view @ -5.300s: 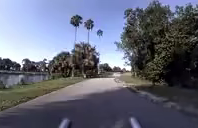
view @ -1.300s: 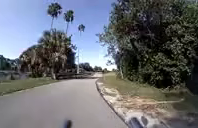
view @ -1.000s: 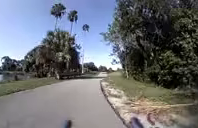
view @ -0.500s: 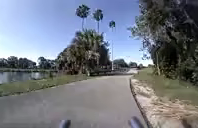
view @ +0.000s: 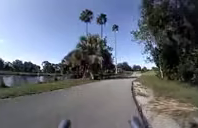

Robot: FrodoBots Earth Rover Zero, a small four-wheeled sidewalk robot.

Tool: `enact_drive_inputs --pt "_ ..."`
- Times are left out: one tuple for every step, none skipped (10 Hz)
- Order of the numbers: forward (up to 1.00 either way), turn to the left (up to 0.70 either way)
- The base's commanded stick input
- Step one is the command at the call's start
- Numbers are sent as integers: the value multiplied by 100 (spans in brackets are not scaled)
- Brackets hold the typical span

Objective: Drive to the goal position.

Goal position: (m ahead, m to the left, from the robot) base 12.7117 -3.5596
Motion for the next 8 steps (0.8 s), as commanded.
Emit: enact_drive_inputs --pt "-39 0" --pt "0 0" --pt "0 0" --pt "73 0" --pt "85 0" --pt "85 0" --pt "85 0" --pt "85 0"
